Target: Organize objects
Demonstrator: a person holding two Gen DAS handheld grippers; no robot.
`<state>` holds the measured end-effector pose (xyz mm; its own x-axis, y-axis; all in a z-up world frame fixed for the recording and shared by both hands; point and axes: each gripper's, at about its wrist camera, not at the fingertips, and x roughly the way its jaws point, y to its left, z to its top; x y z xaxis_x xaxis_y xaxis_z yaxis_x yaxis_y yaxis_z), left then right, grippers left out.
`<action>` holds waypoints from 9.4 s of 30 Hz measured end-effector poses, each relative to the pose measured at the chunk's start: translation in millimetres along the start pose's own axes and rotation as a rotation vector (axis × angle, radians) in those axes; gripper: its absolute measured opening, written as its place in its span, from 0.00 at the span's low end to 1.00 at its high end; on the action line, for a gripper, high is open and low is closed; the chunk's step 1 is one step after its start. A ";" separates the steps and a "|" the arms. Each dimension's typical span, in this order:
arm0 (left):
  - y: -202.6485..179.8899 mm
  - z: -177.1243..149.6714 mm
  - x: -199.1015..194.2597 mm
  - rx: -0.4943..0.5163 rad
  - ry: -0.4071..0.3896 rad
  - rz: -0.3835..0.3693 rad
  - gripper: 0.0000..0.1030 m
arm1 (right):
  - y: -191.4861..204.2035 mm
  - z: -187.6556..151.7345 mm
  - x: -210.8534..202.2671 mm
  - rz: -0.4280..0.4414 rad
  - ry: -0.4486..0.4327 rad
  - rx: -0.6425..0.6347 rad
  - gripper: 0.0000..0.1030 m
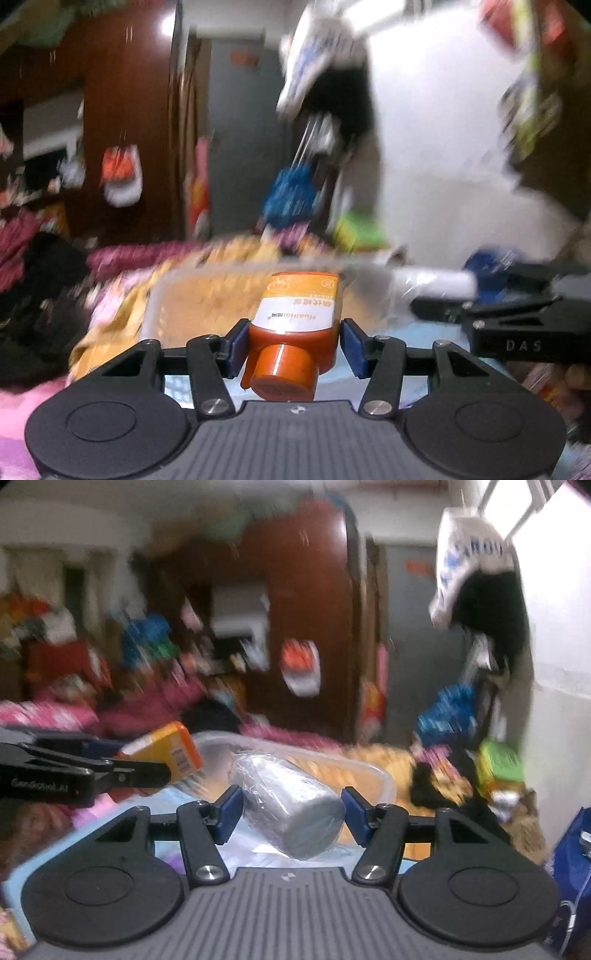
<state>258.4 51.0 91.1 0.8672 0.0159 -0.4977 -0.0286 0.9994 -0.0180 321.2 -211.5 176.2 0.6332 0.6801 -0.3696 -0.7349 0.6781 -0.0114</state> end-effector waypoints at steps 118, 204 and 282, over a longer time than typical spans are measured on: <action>-24.3 8.4 -99.0 0.166 -0.328 -0.111 0.53 | 11.0 21.7 -39.7 0.162 -0.181 -0.174 0.49; -1.4 -151.1 -97.3 -0.046 -0.255 0.000 0.53 | 23.9 -152.2 -112.5 0.179 -0.194 0.033 0.48; -137.6 -125.6 9.2 0.117 -0.006 -0.135 0.46 | -47.5 -157.1 -53.4 -0.031 -0.049 0.231 0.28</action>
<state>207.9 -90.1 -20.0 0.8625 -0.1185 -0.4920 0.1456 0.9892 0.0169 284.2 -323.9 50.5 0.6695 0.6672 -0.3264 -0.6437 0.7405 0.1932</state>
